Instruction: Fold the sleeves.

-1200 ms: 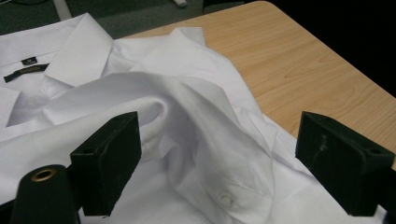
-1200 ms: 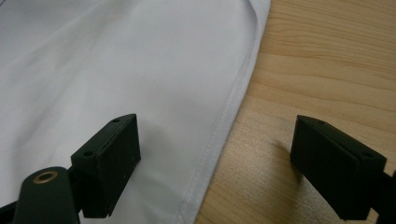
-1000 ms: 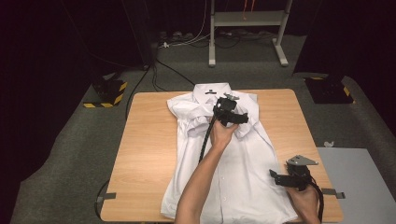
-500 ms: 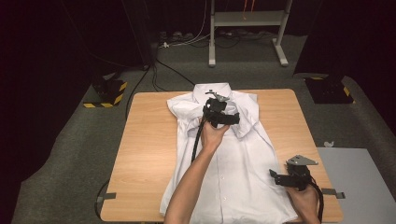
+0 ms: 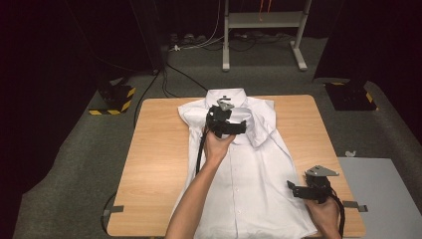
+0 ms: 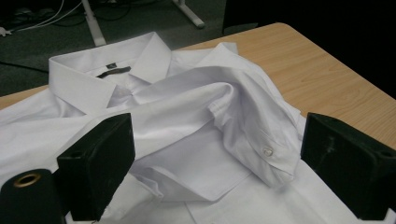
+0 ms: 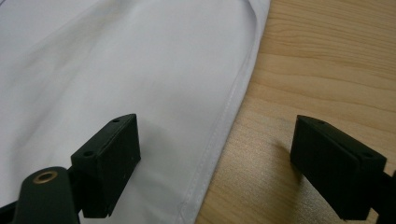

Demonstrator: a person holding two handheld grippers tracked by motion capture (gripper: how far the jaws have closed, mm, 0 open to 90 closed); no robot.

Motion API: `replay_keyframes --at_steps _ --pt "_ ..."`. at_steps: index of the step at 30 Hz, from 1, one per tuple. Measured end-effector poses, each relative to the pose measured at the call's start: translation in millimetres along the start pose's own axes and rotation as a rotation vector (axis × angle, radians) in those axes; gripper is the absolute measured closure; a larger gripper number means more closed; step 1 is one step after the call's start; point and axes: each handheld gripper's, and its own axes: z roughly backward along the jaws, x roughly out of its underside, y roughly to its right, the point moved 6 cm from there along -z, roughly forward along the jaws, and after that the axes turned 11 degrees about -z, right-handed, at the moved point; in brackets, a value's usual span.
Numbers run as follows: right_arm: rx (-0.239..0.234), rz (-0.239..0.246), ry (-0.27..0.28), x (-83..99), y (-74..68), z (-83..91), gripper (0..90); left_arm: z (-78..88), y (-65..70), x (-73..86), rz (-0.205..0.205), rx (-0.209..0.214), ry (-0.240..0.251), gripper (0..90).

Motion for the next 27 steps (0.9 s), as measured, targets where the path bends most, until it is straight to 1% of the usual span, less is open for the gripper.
replay_keyframes --at_steps 6,12,16,19,22,27 --pt "-0.001 0.000 0.000 0.0 0.0 0.0 15.6 12.4 -8.3 3.0 0.004 -0.011 0.012 10.1" --pt "-0.002 0.000 -0.001 0.1 0.1 0.1 15.6 27.6 -17.9 9.3 -0.001 -0.029 0.014 10.2" --pt "-0.002 0.000 -0.001 0.1 0.0 0.1 15.6 38.6 -25.9 14.6 0.003 -0.042 0.018 10.5" --pt "-0.002 0.000 -0.001 0.0 0.0 0.0 15.6 46.1 -31.9 17.6 0.010 -0.050 0.022 10.7" --pt "-0.003 0.000 -0.001 0.0 0.0 0.0 15.6 52.6 -37.8 19.1 0.026 -0.056 0.036 10.8" --pt "-0.003 0.000 -0.001 0.0 -0.1 0.0 15.6 59.6 -42.7 20.6 0.035 -0.061 0.044 10.9"
